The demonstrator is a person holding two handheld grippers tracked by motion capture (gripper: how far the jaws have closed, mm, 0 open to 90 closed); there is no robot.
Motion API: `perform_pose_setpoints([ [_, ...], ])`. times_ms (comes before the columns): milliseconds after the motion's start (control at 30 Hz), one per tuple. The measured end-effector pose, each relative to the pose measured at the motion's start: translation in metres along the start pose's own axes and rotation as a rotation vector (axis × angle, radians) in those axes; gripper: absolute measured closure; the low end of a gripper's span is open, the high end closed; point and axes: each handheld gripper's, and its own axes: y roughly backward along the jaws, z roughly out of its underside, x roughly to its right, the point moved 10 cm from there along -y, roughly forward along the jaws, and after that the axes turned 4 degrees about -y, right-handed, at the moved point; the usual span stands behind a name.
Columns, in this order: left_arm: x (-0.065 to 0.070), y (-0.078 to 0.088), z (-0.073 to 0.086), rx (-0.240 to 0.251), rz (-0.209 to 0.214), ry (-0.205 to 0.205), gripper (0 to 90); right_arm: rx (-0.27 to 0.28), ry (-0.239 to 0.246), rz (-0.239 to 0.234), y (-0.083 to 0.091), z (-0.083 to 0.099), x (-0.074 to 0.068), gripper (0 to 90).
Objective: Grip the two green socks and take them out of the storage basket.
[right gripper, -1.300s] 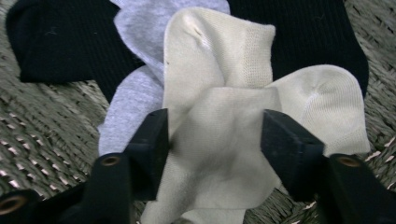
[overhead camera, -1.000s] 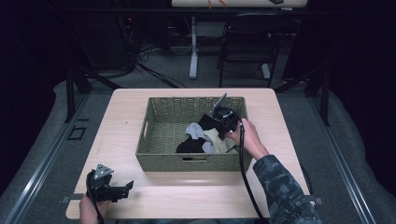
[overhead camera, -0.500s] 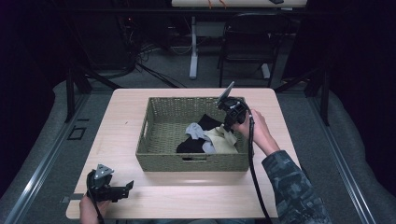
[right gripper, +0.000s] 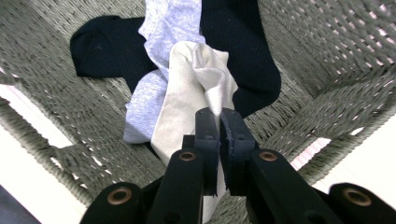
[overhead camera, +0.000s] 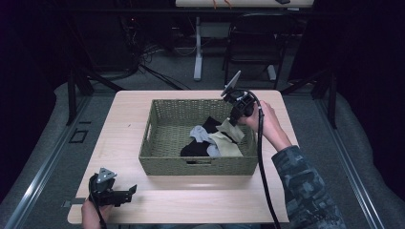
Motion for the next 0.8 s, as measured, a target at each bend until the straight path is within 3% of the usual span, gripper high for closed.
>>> perform_pose_setpoints([
  [333,0.0,0.0,0.0,0.001,0.0,0.001,0.0,0.0,0.0,0.002,0.016,-0.006,0.002,86.6],
  [800,0.0,0.0,0.0,-0.001,0.0,0.002,0.0,0.043,-0.003,0.025,0.048,-0.02,0.007,86.5],
])
